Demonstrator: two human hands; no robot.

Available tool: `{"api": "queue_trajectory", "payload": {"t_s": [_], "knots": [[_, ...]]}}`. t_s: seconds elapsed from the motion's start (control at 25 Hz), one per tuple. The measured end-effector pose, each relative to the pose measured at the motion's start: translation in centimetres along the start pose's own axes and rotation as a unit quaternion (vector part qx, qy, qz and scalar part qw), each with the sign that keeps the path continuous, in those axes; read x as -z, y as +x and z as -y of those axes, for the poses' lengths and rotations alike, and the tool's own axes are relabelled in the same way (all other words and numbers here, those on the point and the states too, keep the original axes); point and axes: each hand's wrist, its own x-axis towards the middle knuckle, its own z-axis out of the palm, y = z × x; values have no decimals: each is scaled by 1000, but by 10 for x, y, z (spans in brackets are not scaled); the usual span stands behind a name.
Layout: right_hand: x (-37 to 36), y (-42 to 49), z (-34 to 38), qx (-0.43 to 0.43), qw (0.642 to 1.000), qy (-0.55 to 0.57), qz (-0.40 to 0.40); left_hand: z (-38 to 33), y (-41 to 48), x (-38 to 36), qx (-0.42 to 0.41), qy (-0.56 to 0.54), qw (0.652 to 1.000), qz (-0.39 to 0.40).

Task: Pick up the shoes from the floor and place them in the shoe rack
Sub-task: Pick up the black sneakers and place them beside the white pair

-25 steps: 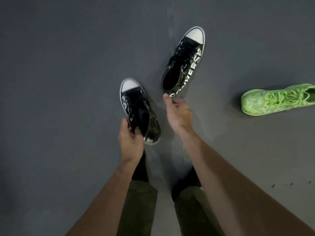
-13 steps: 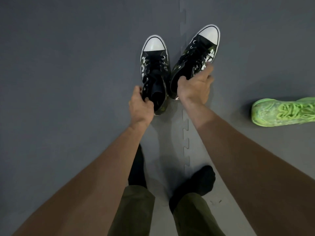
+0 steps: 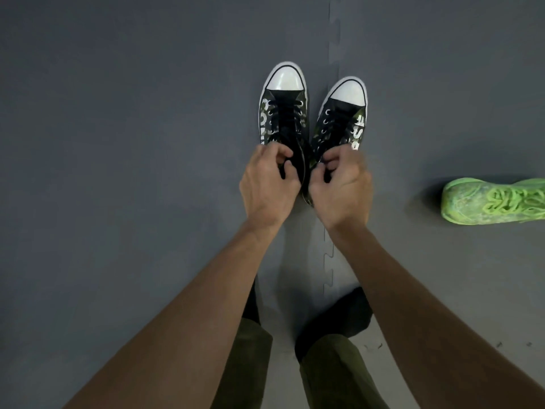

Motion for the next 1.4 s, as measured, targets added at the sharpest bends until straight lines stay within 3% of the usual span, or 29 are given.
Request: {"api": "queue_trajectory", "payload": {"t_s": [0.16, 0.24, 0.32, 0.4, 0.56, 0.68, 0.88, 1.08, 1.2, 1.4], "knots": [[-12, -2, 23, -125, 990, -15, 70, 0, 4, 6, 61, -36, 997, -25], [-10, -2, 24, -159, 985, -38, 60, 8, 7, 5, 140, -82, 986, 44], [-8, -2, 22, -197, 970, -97, 101, 15, 9, 4, 205, -142, 957, 146], [-14, 3, 21, -218, 960, -98, 148, 22, 8, 4, 207, -146, 947, 196], [-32, 19, 25, -243, 953, 1, 181, 26, 11, 8, 199, -159, 943, 212], [-27, 11, 37, -182, 970, -24, 159, 24, 14, 24, 217, -187, 932, 221], [7, -61, 79, -85, 964, -118, 225, 24, -36, 86, 303, -217, 921, 111], [32, -176, 138, 80, 912, -236, 327, 61, -151, 161, 428, -248, 869, 7], [35, -242, 183, 205, 857, -286, 376, 89, -211, 210, 491, -311, 807, -102], [2, -356, 253, 362, 788, -310, 389, 163, -277, 287, 546, -359, 714, -253]]}}
